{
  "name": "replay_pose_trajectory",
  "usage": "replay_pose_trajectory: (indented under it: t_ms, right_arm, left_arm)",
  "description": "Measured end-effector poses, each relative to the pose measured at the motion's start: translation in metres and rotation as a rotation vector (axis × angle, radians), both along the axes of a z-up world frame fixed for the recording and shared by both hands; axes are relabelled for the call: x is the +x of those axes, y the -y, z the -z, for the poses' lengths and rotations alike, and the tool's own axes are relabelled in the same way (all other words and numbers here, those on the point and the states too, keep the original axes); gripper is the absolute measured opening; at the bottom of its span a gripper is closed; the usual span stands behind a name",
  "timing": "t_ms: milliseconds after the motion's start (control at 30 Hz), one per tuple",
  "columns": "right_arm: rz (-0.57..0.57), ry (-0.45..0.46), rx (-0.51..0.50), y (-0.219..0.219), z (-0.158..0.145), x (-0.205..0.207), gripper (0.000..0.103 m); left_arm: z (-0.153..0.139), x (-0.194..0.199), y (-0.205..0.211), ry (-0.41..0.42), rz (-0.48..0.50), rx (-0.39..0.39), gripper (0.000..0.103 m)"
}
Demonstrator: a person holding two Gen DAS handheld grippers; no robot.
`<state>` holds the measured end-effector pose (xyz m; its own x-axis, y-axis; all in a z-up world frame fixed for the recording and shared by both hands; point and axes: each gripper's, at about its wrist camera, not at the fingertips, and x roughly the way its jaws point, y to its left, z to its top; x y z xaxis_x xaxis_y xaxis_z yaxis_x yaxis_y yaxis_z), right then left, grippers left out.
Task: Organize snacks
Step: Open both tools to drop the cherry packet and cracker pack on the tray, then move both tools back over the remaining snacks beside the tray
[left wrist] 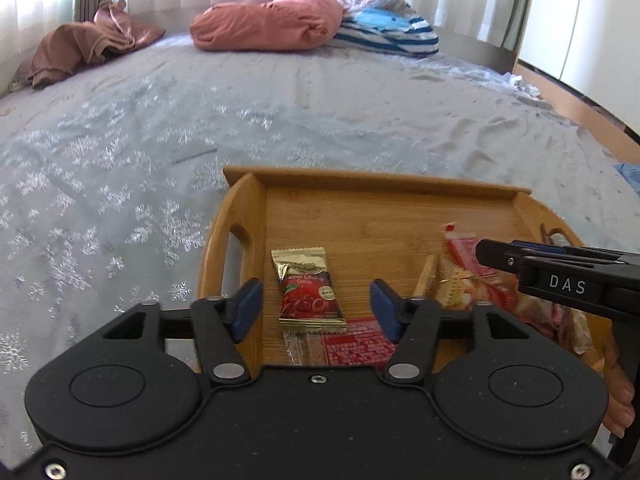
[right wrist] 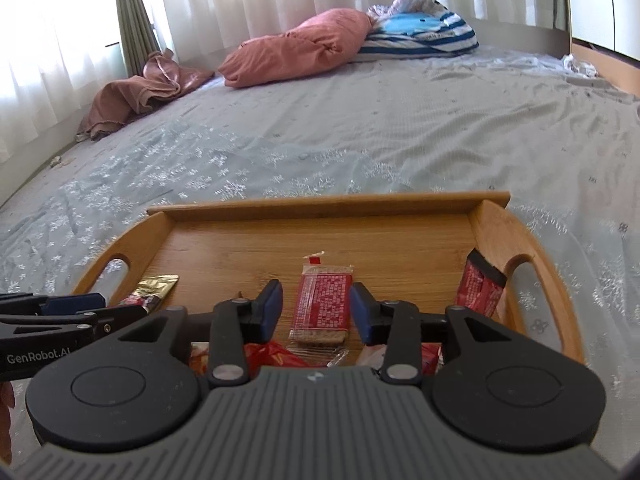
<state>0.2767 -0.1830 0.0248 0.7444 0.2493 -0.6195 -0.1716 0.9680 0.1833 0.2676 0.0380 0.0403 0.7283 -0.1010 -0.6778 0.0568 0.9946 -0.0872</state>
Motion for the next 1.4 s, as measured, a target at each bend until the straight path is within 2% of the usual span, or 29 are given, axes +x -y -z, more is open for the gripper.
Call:
replay_pose_trajectory:
  t_ms: [167,300,433,667,1067,1267,1400]
  right_arm:
    - [-0.021,0.026,0.021,0.006,-0.010,-0.020,0.064]
    - [-0.042,0.051,0.026,0.011,-0.016,-0.041,0.068]
    - [-0.067,0.070,0.040,0.017,-0.021,-0.063,0.075]
    - [-0.127,0.102,0.030,0.021,-0.020,-0.105,0.082]
    - [-0.240,0.160,-0.101,0.007,0.000,-0.176,0.090]
    - [-0.235,0.180,-0.141,0.003,0.011,-0.191,0.092]
    - [-0.217,0.176,-0.116,0.005,0.017,-0.193,0.094]
  left_arm:
    - [-0.014,-0.026,0.004,0.027,0.038,0.011,0.078]
    - [-0.025,-0.050,0.002,0.046,0.053,-0.006,0.084]
    - [-0.033,-0.077,0.000,0.078,0.056,-0.008,0.094]
    - [-0.036,-0.116,-0.002,0.112,0.064,0.007,0.098]
    - [-0.014,-0.167,-0.009,0.085,0.022,0.000,0.101]
    - [0.000,-0.180,-0.010,0.085,-0.011,0.032,0.102]
    - [0.011,-0.185,-0.009,0.088,-0.023,0.061,0.102]
